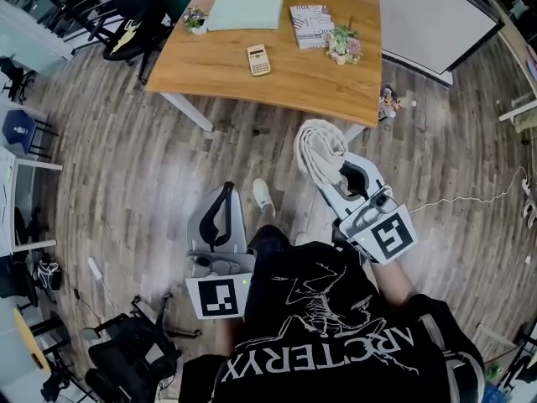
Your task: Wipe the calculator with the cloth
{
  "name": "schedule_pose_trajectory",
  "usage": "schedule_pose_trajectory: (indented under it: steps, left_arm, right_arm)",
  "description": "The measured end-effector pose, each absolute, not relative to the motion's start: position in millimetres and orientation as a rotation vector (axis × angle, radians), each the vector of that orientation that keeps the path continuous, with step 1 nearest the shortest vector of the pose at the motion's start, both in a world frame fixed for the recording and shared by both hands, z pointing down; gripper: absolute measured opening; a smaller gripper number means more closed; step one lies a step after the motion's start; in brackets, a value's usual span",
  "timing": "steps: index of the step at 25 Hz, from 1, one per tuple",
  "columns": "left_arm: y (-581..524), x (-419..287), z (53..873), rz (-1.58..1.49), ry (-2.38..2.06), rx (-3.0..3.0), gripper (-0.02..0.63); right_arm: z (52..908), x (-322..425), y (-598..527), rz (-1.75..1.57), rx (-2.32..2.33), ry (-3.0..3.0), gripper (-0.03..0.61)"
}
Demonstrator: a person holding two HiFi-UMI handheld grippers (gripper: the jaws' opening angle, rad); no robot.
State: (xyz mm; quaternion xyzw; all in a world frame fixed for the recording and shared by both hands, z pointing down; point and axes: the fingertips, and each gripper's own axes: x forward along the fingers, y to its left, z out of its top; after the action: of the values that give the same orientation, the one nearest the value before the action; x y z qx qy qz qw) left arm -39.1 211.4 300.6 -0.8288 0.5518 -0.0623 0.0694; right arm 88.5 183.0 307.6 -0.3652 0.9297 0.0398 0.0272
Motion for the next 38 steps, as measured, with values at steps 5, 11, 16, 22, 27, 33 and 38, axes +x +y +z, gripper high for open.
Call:
schedule_pose_trajectory:
  steps: [5,11,16,22,27,33,38]
  left_arm:
    - [140,-52,312,-0.200,1.620,-2.530,0.009]
    - [28,-92,308,-0.240,1.556,-2.566,0.009]
    - [-59,-128,301,-0.252,1.483,-2.600,0.009]
    - [-110,-135,301,-0.239,1.416,-2.654,0.009]
    - [-123,-126,298,-0.212,1.400,-2.662,0.009]
    - [-131,-120,296,-0.220,1.452,-2.639,0.009]
    - [-130,-111,295,-0.245,1.535,-2.605,0.009]
  right_arm:
    - [320,77,115,0.115,-1.180,2.878,0.094]
    - [312,46,-5,0.143,-1.266,2.861,0.094]
    - [297,24,-93,0.186,-1.377,2.836,0.094]
    - [289,15,-140,0.206,-1.450,2.822,0.094]
    - [298,10,-155,0.294,-1.487,2.888,0.094]
    - [318,1,-178,0.377,-1.375,3.082,0.094]
    - [360,-6,-209,0.388,-1.239,3.326,0.094]
